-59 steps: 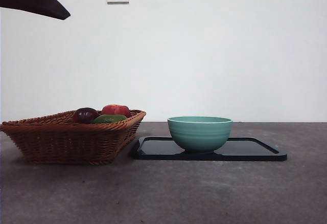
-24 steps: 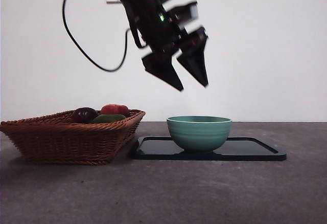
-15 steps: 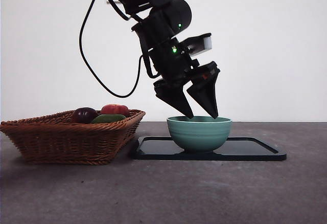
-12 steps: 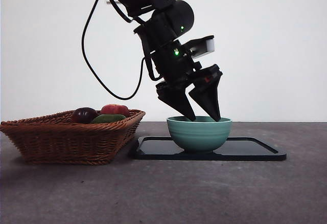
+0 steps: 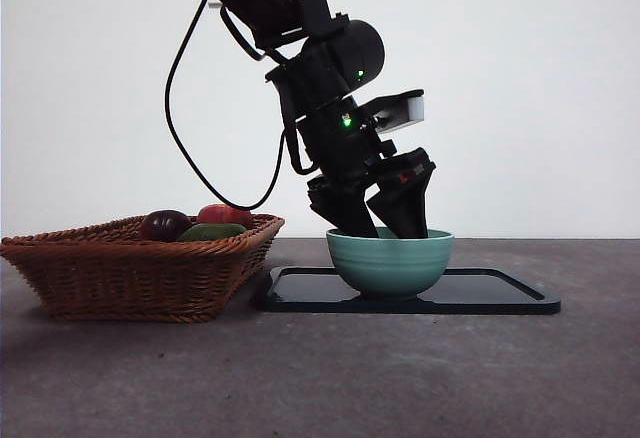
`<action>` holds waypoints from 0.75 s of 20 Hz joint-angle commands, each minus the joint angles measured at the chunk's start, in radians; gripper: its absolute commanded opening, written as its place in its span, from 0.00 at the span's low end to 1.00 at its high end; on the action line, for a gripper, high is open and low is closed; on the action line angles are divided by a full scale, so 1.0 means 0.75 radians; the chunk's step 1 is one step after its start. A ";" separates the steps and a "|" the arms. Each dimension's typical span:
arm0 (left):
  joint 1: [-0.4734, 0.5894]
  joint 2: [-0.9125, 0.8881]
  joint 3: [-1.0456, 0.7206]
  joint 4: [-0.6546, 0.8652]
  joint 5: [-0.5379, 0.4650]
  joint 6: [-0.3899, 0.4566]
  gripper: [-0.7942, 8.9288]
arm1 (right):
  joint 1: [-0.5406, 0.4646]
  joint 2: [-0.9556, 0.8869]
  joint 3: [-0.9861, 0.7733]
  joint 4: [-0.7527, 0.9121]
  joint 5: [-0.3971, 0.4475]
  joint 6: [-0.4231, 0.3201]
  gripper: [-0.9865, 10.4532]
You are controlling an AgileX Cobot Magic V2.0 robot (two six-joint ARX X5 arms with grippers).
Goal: Pick up the wifruite, put it on the bowl, pick up the plate, put it on desk
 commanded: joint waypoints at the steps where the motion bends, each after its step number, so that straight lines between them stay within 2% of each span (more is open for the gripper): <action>1: -0.015 0.041 0.043 0.002 0.002 0.018 0.50 | 0.006 0.003 0.005 0.013 -0.003 0.007 0.25; 5: -0.015 0.042 0.043 0.003 -0.002 0.024 0.49 | 0.006 0.003 0.005 0.013 -0.004 0.003 0.25; 12: -0.016 0.042 0.043 -0.026 -0.055 0.029 0.30 | 0.006 0.003 0.005 0.014 -0.003 -0.003 0.25; 15: -0.018 0.042 0.045 -0.031 -0.055 0.022 0.30 | 0.006 0.003 0.005 0.014 -0.003 -0.003 0.25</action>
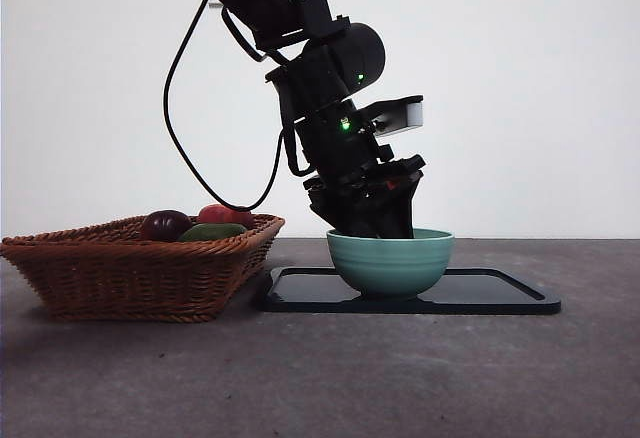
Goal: Pick up the wifruite, put it on the bowl, pick up the plate, put it on desk
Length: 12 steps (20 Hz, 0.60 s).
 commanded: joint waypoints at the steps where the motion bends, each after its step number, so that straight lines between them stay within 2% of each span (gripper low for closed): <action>1: -0.015 0.041 0.053 -0.014 -0.001 -0.003 0.30 | 0.006 0.003 0.005 0.013 -0.003 -0.002 0.25; 8: -0.003 -0.042 0.170 -0.059 0.001 -0.083 0.30 | 0.006 0.001 0.005 0.014 -0.003 -0.002 0.25; 12: 0.018 -0.184 0.204 -0.072 0.030 -0.150 0.30 | 0.006 0.000 0.005 0.023 -0.004 -0.003 0.25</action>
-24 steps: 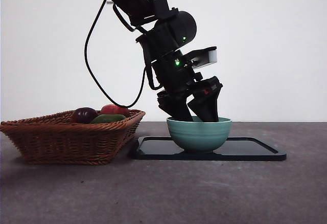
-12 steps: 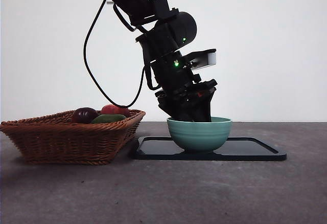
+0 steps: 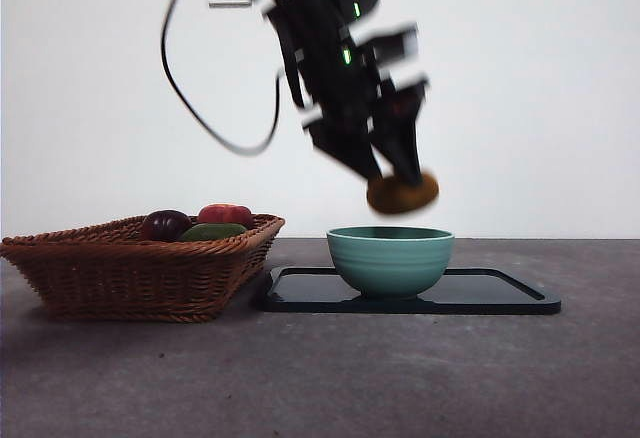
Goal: Pick up the wifruite, put it on the bowl, pick up the plate, put it on desk
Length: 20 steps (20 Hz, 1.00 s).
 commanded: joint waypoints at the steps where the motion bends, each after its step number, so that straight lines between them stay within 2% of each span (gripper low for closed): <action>1: 0.017 -0.123 0.054 0.010 0.031 -0.060 0.30 | 0.006 0.002 0.005 0.020 -0.003 -0.003 0.25; 6: 0.091 -0.430 0.054 -0.047 0.032 -0.158 0.30 | 0.006 -0.001 0.005 0.020 -0.004 -0.008 0.25; 10: 0.166 -0.675 0.054 -0.272 0.041 -0.166 0.30 | 0.006 -0.007 0.005 0.040 -0.004 -0.017 0.25; 15: 0.262 -0.858 -0.014 -0.540 0.041 -0.171 0.30 | 0.006 -0.007 0.005 0.040 -0.003 -0.033 0.25; 17: 0.287 -0.952 -0.173 -0.502 0.041 -0.176 0.30 | 0.006 -0.007 0.005 0.040 -0.004 -0.033 0.25; 20: 0.328 -1.111 -0.549 -0.285 0.039 -0.239 0.30 | 0.006 -0.007 0.005 0.040 -0.004 -0.033 0.25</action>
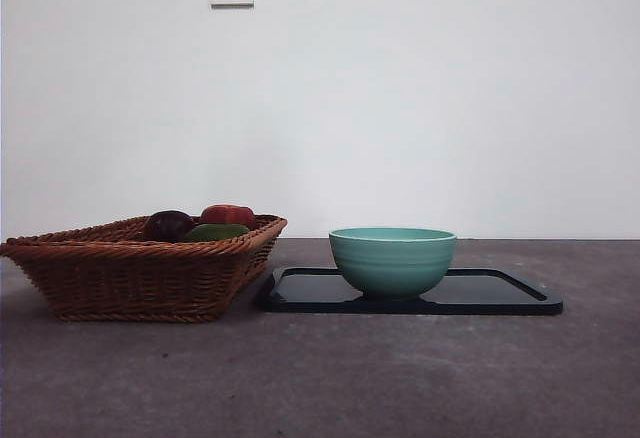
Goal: Pick up the wifruite, put it on the bowl, pick up the plate, put it on desk
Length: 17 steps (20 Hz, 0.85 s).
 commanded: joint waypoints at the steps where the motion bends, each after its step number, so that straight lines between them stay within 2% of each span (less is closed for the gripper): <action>1: 0.027 -0.069 -0.231 0.171 -0.001 -0.058 0.30 | 0.006 0.003 0.005 0.014 -0.004 -0.016 0.25; 6: 0.110 -0.075 -0.614 0.546 -0.099 -0.059 0.30 | 0.006 0.003 0.005 0.012 -0.004 -0.005 0.25; 9: 0.156 -0.033 -0.764 0.732 -0.143 -0.068 0.30 | 0.006 0.003 0.005 0.013 -0.004 -0.005 0.25; 17: 0.193 0.327 -0.792 0.859 -0.144 -0.129 0.30 | 0.006 0.003 0.005 0.013 -0.003 0.020 0.25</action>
